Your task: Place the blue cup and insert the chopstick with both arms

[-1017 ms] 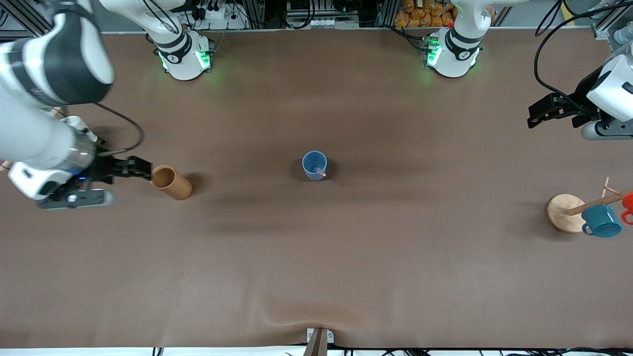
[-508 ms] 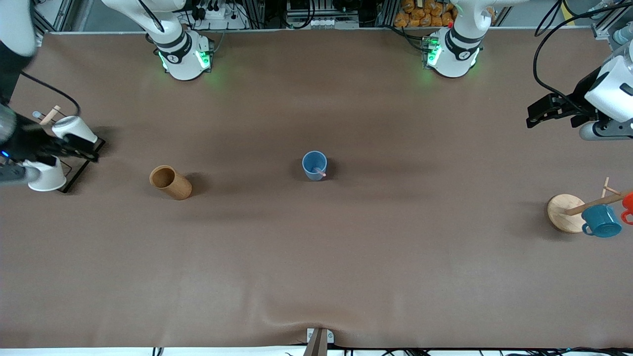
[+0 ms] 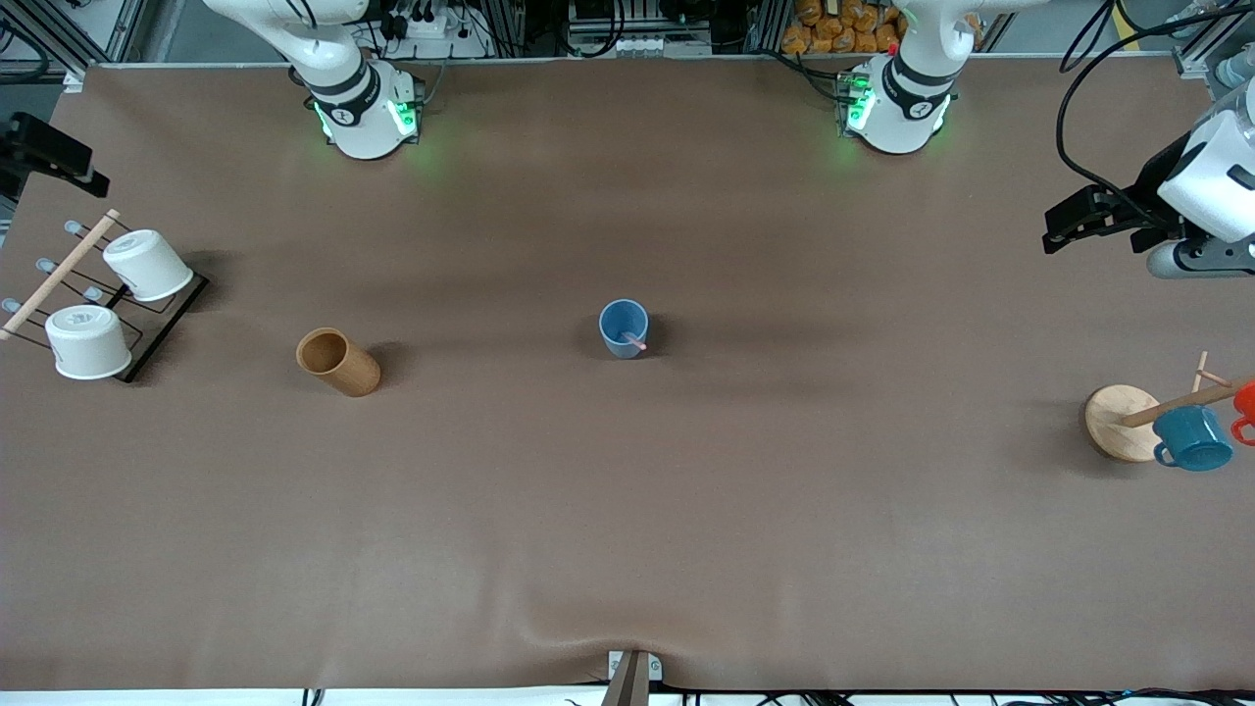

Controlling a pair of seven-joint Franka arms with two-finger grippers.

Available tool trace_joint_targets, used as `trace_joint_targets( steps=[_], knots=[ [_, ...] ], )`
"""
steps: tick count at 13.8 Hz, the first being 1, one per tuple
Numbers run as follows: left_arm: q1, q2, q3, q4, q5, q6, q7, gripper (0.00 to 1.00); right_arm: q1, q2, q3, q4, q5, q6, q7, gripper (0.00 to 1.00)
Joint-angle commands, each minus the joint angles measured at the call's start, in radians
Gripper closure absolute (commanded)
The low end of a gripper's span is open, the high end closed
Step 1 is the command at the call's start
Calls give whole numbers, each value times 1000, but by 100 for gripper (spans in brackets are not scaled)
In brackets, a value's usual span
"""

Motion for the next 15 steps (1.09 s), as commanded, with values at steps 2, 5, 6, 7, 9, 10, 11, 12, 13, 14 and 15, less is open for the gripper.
trace_joint_targets(
  steps=[2,5,6,7,9,10,11,12,13,14,15],
  knots=[
    [-2,-18,2,-1,-14,-9,-5,0,24,-5,-10,-23,-4,19,56,0],
    [-1,-30,5,14,-14,-10,-7,0,19,3,-5,-25,-9,25,88,0],
    [2,-45,5,14,-14,-18,-11,0,19,3,-5,-23,-9,27,88,0],
    [4,-51,6,16,-14,-21,-11,0,18,4,-5,-25,-7,27,88,0],
    [4,-51,13,25,-13,-23,-4,0,19,9,-5,-26,-7,28,88,0],
    [4,-42,13,54,-11,-24,-5,0,22,12,-5,-26,-7,28,88,0],
    [4,-36,13,65,-10,-27,-5,0,24,18,-5,-26,-7,34,88,0],
    [4,-36,13,65,-8,-29,-5,0,27,19,-4,-26,-7,42,88,0],
    [2,-36,13,65,-8,-30,-5,0,27,19,-2,-25,-7,42,88,0],
    [2,-36,8,67,-5,-30,-4,0,30,19,-1,-26,-7,42,88,0],
    [2,-36,8,65,-5,-30,-3,0,30,19,-1,-26,-7,41,88,0]
  ],
)
